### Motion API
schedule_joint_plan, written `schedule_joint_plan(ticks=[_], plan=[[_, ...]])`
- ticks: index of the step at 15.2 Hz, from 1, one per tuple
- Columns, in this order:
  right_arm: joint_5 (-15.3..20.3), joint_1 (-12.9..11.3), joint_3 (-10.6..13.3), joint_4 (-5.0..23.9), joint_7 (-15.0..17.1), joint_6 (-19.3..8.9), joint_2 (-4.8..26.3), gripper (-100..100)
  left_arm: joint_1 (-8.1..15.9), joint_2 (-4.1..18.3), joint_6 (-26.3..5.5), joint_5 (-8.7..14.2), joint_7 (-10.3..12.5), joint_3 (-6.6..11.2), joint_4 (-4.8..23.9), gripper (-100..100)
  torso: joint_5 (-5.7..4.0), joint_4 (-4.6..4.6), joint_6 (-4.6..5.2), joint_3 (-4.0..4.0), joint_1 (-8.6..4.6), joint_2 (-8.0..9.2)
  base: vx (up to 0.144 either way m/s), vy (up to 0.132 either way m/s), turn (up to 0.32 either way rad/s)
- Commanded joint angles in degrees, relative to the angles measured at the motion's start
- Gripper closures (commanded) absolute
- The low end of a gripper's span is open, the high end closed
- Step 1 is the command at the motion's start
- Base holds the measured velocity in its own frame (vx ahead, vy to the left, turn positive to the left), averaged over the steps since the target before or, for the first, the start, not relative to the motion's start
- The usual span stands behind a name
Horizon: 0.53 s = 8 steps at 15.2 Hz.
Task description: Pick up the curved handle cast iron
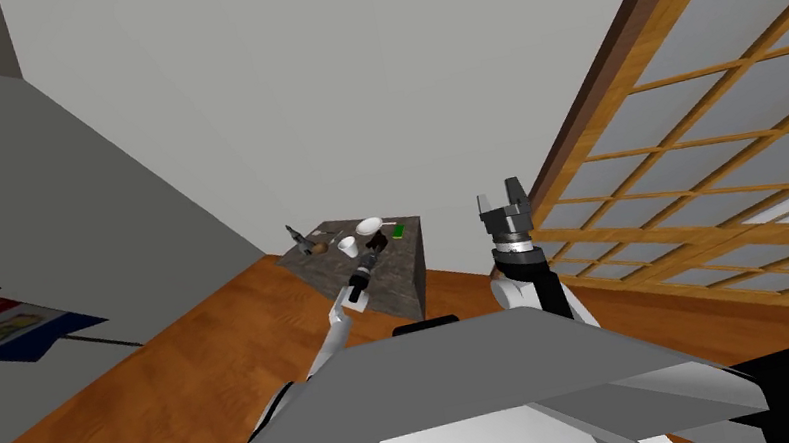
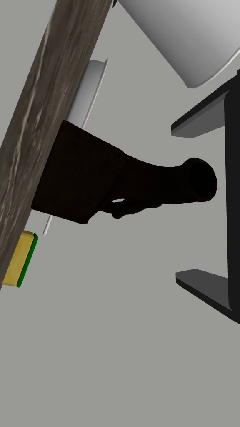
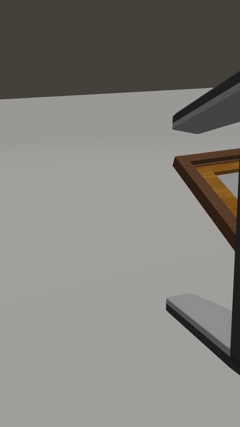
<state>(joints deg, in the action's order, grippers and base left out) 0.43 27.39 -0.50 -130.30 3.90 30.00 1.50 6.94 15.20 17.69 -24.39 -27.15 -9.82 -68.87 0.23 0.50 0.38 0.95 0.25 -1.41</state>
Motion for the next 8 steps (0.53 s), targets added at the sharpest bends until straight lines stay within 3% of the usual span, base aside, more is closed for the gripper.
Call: schedule_joint_plan(ticks=[1, 3, 5, 6, 7, 8], plan=[[0.0, 0.0, 0.0, 0.0, 0.0, 0.0, 0.0, 0, 1.46, -1.52, -0.85, -0.42, -1.01, 0.13, 1.59, -100, 0.0, 0.0, 0.0, 0.0, 0.0, 0.0, 0.0, 0.045, -0.103], [0.0, 0.0, 0.0, 0.0, 0.0, 0.0, 0.0, 0, 1.32, -1.26, -0.84, -0.35, -0.72, 0.07, 1.3, -100, -0.01, 0.0, 0.0, 0.0, -0.05, 0.0, 0.0, 0.03, -0.05], [0.0, 0.0, 0.0, 0.0, 0.0, 0.0, -0.01, 0, 3.21, -0.82, -2.55, -0.43, -0.62, 0.35, -0.72, -100, -0.04, -0.02, -0.02, -0.04, -0.19, 0.07, -0.042, -0.021, 0.012], [0.0, 0.0, 0.01, 0.0, 0.0, 0.0, -0.01, 0, 2.59, -0.77, -1.9, -0.35, -0.6, 0.14, 0.06, -100, -0.07, -0.06, -0.01, -0.1, -0.28, 0.15, -0.035, -0.018, 0.009], [0.0, 0.0, 0.01, 0.0, 0.0, 0.0, -0.01, 0, 1.46, -1.44, -0.91, -0.4, -0.92, 0.09, 1.51, 100, -0.08, -0.07, -0.01, -0.11, -0.31, 0.17, 0.019, 0.001, -0.007], [0.0, 0.0, 0.0, 0.0, 0.0, 0.0, -0.01, 0, 2.5, -1.09, -1.96, -0.4, -0.64, 0.22, 0.58, 100, -0.05, -0.03, 0.03, -0.07, -0.3, 0.09, 0.021, 0.006, 0.012]])
